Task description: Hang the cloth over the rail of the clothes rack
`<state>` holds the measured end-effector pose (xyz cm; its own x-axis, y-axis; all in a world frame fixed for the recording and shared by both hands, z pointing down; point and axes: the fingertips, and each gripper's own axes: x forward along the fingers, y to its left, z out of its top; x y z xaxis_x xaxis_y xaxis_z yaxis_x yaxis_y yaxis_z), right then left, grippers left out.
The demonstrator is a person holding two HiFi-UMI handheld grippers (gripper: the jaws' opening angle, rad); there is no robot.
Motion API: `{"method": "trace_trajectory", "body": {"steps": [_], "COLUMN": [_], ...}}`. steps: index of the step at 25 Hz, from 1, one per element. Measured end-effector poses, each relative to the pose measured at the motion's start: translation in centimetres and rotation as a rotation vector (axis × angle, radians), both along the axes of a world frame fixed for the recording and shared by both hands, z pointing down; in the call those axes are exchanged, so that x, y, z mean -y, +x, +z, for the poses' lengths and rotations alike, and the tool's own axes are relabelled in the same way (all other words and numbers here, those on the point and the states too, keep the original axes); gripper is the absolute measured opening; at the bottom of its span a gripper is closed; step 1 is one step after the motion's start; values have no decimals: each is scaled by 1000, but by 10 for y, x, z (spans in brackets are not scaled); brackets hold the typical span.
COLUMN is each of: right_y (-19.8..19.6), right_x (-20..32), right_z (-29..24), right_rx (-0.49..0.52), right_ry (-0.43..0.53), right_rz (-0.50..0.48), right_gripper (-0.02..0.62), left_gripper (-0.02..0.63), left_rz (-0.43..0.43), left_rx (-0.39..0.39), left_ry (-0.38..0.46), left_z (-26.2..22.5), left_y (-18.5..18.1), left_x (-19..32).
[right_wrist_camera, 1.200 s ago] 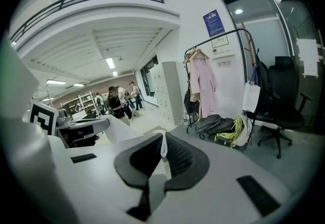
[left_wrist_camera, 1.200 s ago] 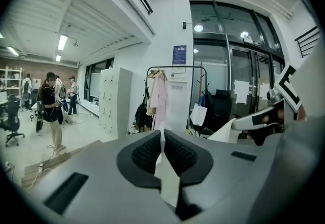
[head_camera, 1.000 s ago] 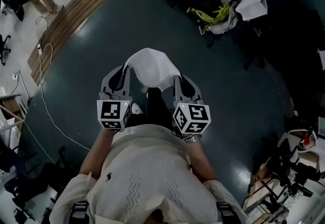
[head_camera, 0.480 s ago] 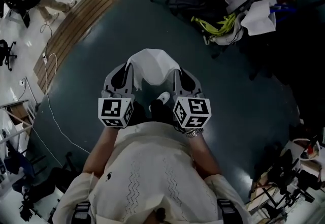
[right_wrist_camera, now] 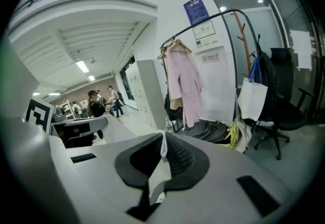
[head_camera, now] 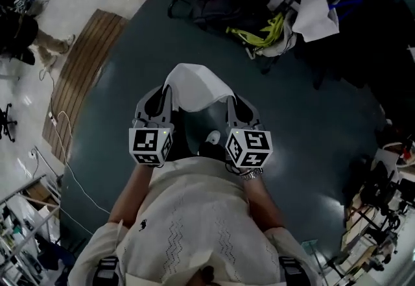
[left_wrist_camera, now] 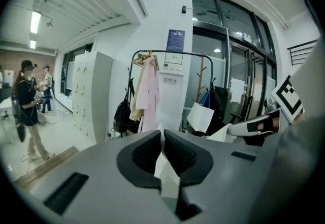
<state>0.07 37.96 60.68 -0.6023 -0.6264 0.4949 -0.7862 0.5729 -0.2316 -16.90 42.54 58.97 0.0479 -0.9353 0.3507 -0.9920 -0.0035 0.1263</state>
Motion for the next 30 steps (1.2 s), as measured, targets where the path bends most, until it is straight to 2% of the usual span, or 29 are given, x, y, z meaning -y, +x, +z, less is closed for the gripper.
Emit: {"method": "trace_trajectory", "body": {"steps": [5,10,15,19,24,30], "right_y": [-10,-42,-68,-65,-42,-36], "right_x": [57,93,113,125,143,187], "right_z": [-7,-15,-20,-26,-24,-8], "right_rx": [-11,-25,-39,-50,-57,-34], "right_ry": [5,7,22,40,35,3], "right_rz": [201,325,364,423,475,462], "right_gripper": [23,23,23,23,23,23], "left_gripper": [25,25,25,25,25,25], "left_rz": [184,317,366,411,438,473], "left_rx": [3,-6,-16,-13,2,21], "left_ry": [-3,32,31,35,40,3], "left_z": [3,-11,-10,-12,-17,-7], "left_y": [-30,-57,-81,-89,-80,-54], "left_x": [89,144,171,190,220,253]}}
